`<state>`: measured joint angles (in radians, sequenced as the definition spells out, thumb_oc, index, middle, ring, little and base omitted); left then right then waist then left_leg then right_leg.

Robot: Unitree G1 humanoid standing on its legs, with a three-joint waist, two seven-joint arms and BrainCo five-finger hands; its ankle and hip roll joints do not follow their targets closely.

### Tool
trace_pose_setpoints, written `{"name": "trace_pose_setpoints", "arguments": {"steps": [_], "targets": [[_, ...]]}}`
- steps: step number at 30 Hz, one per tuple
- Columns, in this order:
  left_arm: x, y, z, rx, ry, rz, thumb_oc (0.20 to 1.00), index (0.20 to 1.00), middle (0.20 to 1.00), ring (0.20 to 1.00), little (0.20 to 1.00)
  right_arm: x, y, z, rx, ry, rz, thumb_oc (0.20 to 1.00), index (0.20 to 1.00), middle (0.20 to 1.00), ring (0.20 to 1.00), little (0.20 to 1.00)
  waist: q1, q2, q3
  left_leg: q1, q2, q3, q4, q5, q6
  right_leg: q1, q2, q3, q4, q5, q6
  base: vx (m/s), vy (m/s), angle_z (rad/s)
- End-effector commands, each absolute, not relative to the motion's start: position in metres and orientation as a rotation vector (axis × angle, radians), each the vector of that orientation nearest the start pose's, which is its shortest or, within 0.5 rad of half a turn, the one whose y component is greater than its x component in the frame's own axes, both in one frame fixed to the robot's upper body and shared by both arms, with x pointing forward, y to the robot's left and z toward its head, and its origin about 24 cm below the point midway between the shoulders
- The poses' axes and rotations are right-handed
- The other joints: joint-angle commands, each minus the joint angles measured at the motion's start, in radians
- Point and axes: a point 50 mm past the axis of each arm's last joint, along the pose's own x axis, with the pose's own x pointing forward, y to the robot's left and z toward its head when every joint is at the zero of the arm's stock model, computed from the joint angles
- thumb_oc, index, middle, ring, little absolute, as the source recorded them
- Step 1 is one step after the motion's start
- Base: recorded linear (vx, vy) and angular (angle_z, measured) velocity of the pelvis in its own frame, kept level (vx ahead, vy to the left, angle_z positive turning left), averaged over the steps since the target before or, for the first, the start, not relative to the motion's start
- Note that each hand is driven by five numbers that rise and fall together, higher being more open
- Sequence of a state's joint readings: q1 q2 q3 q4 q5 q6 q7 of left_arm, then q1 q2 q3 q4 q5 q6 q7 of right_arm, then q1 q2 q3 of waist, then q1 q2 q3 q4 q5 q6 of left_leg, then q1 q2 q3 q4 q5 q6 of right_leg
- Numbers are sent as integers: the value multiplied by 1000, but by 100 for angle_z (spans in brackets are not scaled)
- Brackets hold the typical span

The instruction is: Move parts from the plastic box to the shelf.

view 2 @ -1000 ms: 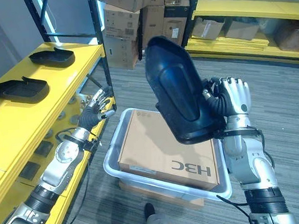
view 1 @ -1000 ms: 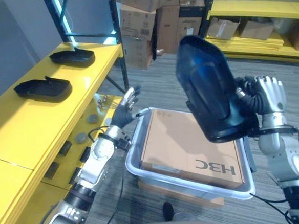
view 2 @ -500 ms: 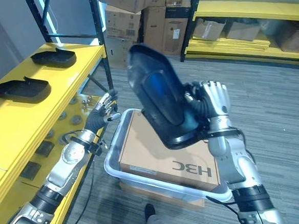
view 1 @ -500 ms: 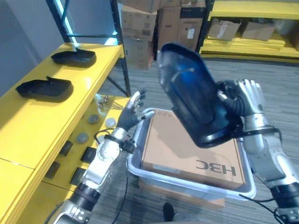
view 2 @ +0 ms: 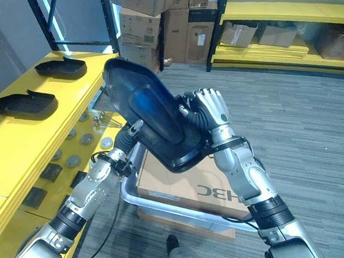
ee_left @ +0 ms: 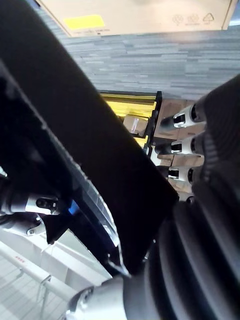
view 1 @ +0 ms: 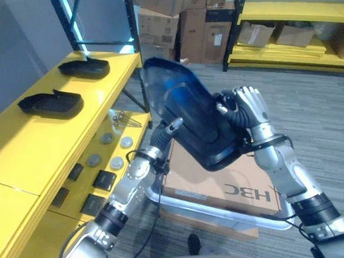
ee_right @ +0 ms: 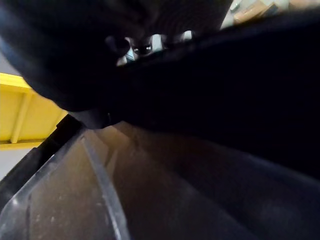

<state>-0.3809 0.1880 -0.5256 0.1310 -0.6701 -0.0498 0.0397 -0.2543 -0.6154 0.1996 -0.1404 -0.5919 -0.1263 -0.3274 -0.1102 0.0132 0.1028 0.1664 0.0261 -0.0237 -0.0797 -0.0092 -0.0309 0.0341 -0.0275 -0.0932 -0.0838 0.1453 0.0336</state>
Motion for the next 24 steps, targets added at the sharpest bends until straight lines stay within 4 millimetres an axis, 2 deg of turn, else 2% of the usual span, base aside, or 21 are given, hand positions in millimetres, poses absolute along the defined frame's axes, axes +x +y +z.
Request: {"name": "trace_pose_setpoints", "arguments": {"steps": [1,2,3,11,17,20,22,24], "targets": [[297,25,121,-396,-129,-663,702,702,702,702,702,278,-166,189,-986,-831,-65,200,200,200,200,200,17,-23,-52,-30,70,49,-2,-54,-15,102,-36,-12,49,-250,58,0,0,0],[297,26,123,-394,-140,-664,291,291,291,291,291,278,-165,189,-976,-833,-55,200,200,200,200,200,16,-24,-49,-35,69,49,-2,-46,-15,97,-38,-12,51,-243,57,0,0,0],[298,27,130,-350,-186,-675,200,200,200,200,200,276,-158,187,-939,-839,-7,200,200,200,200,200,16,-24,-49,-35,69,49,-2,-45,-15,96,-38,-14,52,-244,57,-41,5,-1],[295,37,147,-199,-348,-649,200,200,200,200,200,262,-133,187,-831,-897,158,200,200,200,200,200,21,-27,-46,-31,67,55,-2,-46,-16,98,-40,-14,51,-244,56,0,0,0],[284,62,185,200,-715,-491,200,200,200,200,200,240,-118,193,-672,-997,241,200,200,200,200,200,27,-28,-44,-33,69,58,-2,-47,-18,94,-40,-11,51,-245,56,0,0,0],[283,66,187,235,-742,-464,200,200,200,200,200,237,-117,193,-649,-1000,251,200,200,200,200,200,28,-28,-43,-32,68,59,-2,-47,-19,94,-40,-11,50,-245,56,0,0,0],[280,79,186,265,-769,-382,200,200,200,200,200,232,-112,189,-590,-993,284,200,200,200,200,200,33,-26,-40,-33,71,58,-1,-45,-20,93,-39,-10,52,-246,55,0,0,0],[279,84,183,270,-767,-355,200,200,200,200,200,232,-111,186,-565,-975,301,200,200,200,200,200,36,-25,-40,-34,72,57,-1,-43,-22,93,-38,-12,53,-247,54,-6,-19,0]]}}
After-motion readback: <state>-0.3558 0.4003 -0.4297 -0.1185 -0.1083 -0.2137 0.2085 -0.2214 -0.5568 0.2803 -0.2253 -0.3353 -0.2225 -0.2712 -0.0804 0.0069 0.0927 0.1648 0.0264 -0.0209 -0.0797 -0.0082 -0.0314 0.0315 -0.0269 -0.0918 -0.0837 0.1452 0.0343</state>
